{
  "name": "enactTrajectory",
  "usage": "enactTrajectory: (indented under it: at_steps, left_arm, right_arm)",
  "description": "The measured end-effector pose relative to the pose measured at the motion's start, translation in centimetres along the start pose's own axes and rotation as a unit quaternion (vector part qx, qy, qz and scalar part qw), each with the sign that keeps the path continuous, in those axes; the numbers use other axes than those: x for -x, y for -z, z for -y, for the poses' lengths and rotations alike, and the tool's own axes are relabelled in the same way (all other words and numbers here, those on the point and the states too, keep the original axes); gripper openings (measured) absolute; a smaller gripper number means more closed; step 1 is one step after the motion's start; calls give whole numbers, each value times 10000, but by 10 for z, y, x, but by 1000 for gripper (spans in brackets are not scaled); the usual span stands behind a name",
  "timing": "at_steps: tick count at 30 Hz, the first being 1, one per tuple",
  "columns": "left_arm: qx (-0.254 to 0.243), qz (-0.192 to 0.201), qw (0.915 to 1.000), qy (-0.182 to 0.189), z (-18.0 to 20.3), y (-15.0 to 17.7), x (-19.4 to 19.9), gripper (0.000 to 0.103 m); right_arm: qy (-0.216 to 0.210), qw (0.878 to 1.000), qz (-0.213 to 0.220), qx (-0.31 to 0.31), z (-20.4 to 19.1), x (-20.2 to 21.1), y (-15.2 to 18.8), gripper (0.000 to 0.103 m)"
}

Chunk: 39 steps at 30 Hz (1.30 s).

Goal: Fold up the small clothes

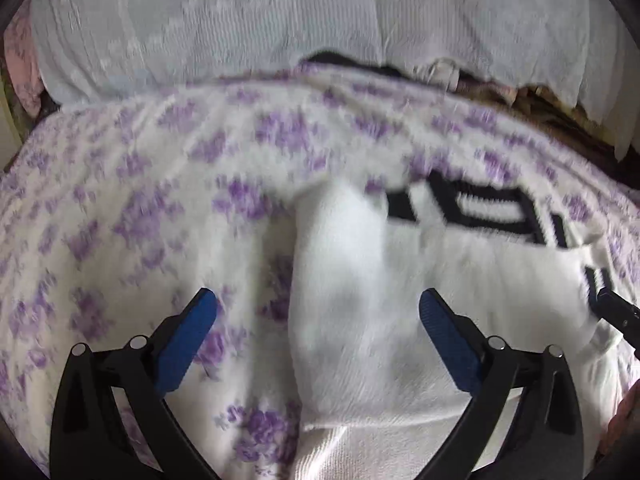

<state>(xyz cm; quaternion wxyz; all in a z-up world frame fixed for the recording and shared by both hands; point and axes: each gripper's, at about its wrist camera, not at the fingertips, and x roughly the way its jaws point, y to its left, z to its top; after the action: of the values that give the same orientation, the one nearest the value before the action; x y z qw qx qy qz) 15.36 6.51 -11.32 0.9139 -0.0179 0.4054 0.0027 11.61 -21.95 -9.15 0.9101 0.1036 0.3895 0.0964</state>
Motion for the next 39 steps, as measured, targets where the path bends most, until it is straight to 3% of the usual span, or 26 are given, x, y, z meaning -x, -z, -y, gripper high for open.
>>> enactTrajectory:
  at_steps: [3,5,7,8,11,14,17,19,22,23,26,28,30,32,34,39]
  left_arm:
    - [70,106,9998,-154,2,-23,-6,99]
    - [64,-145,9997,-207,4,-33,-29,99]
    - [-56,-556,9956,-758,4,-34,-70,99]
    - [7,-744,9954,-609,-1,-29,-88,99]
    - [488,-621,9966,-241,-21,-32,-74,99]
    - [773,-299,9954,-471,-41,-27,-47,99]
    - [1078,-411,9915,-608,-60,-29,-47,99]
    - [779,-828,9884,-1006,-58,-22,-76,99]
    - [24,-476,9830,-1771,-28,-18,-70,99]
    - [-114,-405,9813,-1878,-24,-18,-67,98]
    - [-98,-209,9871,-1584,-20,-14,-40,98]
    - [-111,153,9916,-1283,-17,-10,-10,98]
    - [-314,369,9933,-1049,-8,-1,11,98]
    - [-643,119,9938,-897,2,9,5,98]
    - [-943,-445,9896,-992,13,22,-26,99]
    - [-155,-662,9971,-345,-13,27,-10,99]
  right_arm:
    - [176,9997,182,-1,2,-3,-16,56]
    - [180,9996,25,-238,15,-19,-21,56]
    - [112,9989,-200,-417,31,-40,-17,56]
    - [-28,9988,-144,-474,35,-40,-16,56]
    - [-68,9985,-47,-536,36,-30,-16,55]
    - [140,9991,178,-356,28,-10,-11,56]
    - [511,9982,244,-205,27,-2,-12,61]
    - [756,9967,-106,-275,38,-18,-9,61]
    - [636,9970,-141,-409,46,-20,-7,61]
    - [633,9972,-71,-396,45,-17,-7,61]
    - [520,9973,123,-508,43,-1,-4,61]
    - [447,9978,263,-410,36,12,-3,62]
    - [547,9980,246,-205,27,15,-1,71]
    - [691,9975,-146,-42,25,-1,5,77]
    - [880,9958,-230,136,22,-12,12,79]
    - [888,9959,43,179,16,10,19,82]
